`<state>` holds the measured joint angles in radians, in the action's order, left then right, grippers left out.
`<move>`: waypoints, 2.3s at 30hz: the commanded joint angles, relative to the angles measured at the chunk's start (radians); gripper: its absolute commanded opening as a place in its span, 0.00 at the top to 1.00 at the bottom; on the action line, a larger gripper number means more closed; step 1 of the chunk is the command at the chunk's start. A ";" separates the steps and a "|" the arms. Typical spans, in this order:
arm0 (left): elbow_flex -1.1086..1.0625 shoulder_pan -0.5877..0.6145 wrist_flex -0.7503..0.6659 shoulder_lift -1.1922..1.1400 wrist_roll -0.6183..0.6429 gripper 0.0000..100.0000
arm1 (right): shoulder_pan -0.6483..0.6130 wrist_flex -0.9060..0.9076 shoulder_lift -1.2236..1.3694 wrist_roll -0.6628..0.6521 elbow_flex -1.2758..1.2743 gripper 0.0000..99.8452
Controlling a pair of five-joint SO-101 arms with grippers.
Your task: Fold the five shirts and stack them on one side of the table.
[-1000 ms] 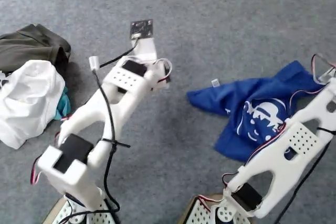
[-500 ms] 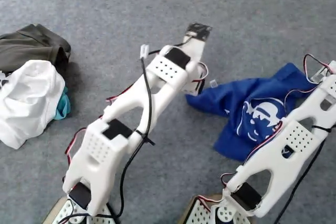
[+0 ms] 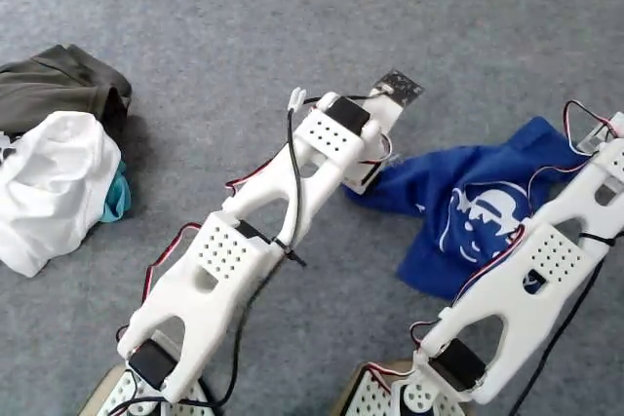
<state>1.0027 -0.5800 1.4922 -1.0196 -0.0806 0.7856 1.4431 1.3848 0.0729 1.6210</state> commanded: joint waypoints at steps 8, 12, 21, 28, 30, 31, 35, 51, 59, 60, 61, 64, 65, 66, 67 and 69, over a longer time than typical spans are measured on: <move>0.105 -0.004 0.014 -0.066 -0.006 0.94 | -0.038 -0.017 -0.013 -0.008 0.048 0.99; 0.105 0.001 0.014 -0.066 0.023 0.97 | -0.049 -0.017 -0.013 -0.012 0.050 0.99; 0.512 0.156 0.210 0.069 0.195 0.97 | -0.183 0.018 -0.206 -0.150 0.054 0.99; 0.651 0.229 0.269 0.348 0.199 0.97 | -0.305 0.048 -0.630 -0.290 0.051 0.99; 0.642 0.246 0.267 0.466 0.199 0.97 | -0.308 0.043 -0.756 -0.292 0.051 0.99; 0.644 0.252 0.267 0.526 0.196 0.97 | -0.310 0.032 -0.820 -0.292 0.051 0.99; 0.641 0.285 0.269 0.752 0.192 0.97 | -0.310 -0.021 -1.056 -0.295 0.050 0.99; -0.197 0.392 0.269 1.651 0.101 0.97 | -0.465 0.195 -1.521 -0.594 0.044 0.99; -0.677 0.390 0.169 1.877 0.072 0.97 | -0.480 0.285 -1.465 -0.612 -0.010 0.99; -0.716 0.392 0.132 1.892 0.072 0.97 | -0.482 0.273 -1.460 -0.612 -0.012 0.99; -0.731 0.397 0.103 1.910 0.072 0.97 | -0.482 0.258 -1.455 -0.612 -0.007 0.99; -0.727 0.443 0.035 1.953 0.072 0.97 | -0.482 0.209 -1.472 -0.612 0.027 0.99; -0.720 0.455 0.020 1.962 0.074 0.97 | -0.480 0.201 -1.486 -0.617 0.036 0.99; -0.711 0.463 0.009 1.966 0.074 0.97 | -0.479 0.195 -1.504 -0.618 0.045 0.99; -0.697 0.466 0.008 1.966 0.075 0.97 | -0.479 0.187 -1.527 -0.620 0.048 0.99; -0.657 0.466 0.026 1.966 0.075 0.97 | -0.479 0.157 -1.589 -0.621 0.044 0.99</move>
<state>0.2908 -0.1289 1.5351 0.9413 0.0023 0.3130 1.6517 -0.1373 -0.5393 1.6456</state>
